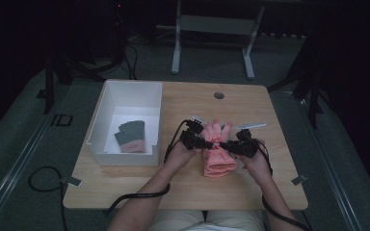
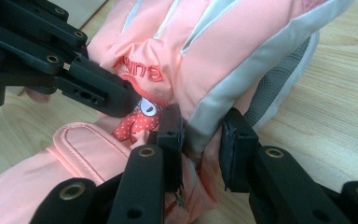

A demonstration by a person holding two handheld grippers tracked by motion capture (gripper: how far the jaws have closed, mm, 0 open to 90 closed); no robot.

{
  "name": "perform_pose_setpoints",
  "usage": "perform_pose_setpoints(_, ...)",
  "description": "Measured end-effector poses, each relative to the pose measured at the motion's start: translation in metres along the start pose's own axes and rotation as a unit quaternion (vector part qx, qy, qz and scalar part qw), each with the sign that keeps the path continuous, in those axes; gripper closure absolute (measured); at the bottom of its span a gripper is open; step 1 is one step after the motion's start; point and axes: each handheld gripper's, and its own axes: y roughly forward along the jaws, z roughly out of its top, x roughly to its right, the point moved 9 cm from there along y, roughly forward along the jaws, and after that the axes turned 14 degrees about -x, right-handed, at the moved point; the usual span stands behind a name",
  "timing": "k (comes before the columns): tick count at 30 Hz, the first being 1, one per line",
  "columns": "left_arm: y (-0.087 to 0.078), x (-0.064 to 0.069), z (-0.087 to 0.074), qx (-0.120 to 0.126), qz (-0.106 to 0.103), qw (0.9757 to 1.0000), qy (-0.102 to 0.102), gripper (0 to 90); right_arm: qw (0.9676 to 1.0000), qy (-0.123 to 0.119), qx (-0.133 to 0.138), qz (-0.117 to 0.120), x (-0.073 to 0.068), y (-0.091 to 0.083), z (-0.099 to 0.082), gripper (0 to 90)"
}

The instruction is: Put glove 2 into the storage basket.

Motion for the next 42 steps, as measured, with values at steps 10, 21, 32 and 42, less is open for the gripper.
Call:
perform_pose_setpoints(10,-0.03,0.011,0.012,0.025,0.003,0.9996,0.012,79.1,0.9995,-0.01,0.031,0.002,-0.009,-0.025,0.014,73.0)
perform_pose_setpoints(21,-0.086,0.021,0.029,0.044,0.022,0.9984,0.028,78.9,0.997,-0.031,0.071,-0.002,-0.032,-0.066,0.048,72.9)
perform_pose_setpoints(32,-0.142,0.014,0.038,0.053,0.052,0.9966,0.036,79.0,0.9945,-0.052,0.091,0.001,-0.059,-0.087,0.091,72.9)
perform_pose_setpoints(42,-0.192,-0.003,0.03,0.064,0.078,0.9945,0.026,79.0,0.9919,-0.078,0.1,0.006,-0.093,-0.091,0.13,72.9)
